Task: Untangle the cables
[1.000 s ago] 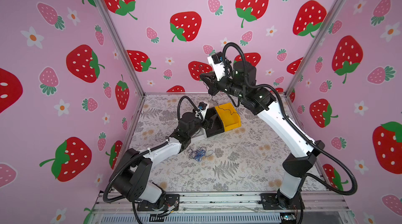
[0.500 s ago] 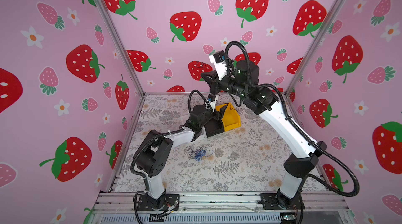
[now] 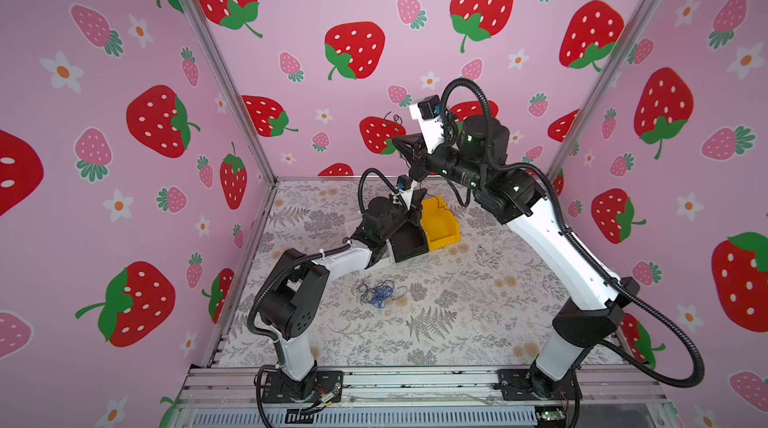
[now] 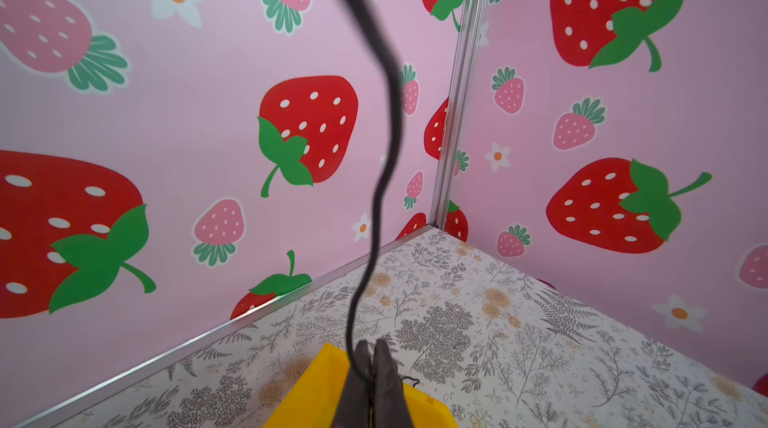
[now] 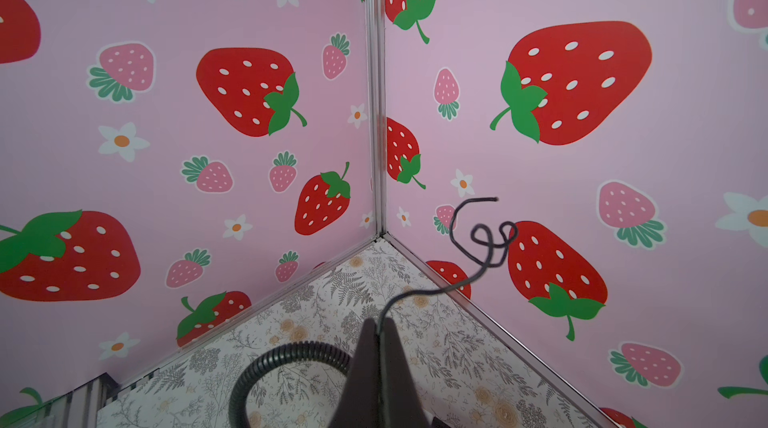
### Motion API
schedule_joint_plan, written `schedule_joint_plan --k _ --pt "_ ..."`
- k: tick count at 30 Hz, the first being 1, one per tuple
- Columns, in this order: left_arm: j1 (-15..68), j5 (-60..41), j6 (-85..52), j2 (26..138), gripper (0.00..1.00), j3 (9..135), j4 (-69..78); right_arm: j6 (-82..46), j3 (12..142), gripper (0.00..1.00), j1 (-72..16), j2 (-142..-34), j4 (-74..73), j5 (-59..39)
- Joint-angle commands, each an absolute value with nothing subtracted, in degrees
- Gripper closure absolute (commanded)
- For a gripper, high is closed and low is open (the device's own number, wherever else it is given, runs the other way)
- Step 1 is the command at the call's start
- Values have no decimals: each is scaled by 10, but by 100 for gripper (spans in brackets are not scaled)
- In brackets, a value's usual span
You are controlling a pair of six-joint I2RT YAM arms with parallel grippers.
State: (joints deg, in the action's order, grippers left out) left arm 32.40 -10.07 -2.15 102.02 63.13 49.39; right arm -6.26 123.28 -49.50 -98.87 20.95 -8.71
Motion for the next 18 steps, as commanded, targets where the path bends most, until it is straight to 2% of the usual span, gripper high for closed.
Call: schedule_joint_plan --k 1,9,11,18 --pt "321 -110 2 972 100 627 507 -49 1221 100 -489 -960 196 -56" --pt "317 -82 56 853 100 618 396 -57 1159 100 -450 -906 155 -8" --pt "314 -57 70 822 100 619 349 -60 1139 100 -445 -898 143 -12" --pt "274 -63 98 733 100 592 235 -85 1062 100 -443 -910 103 -81"
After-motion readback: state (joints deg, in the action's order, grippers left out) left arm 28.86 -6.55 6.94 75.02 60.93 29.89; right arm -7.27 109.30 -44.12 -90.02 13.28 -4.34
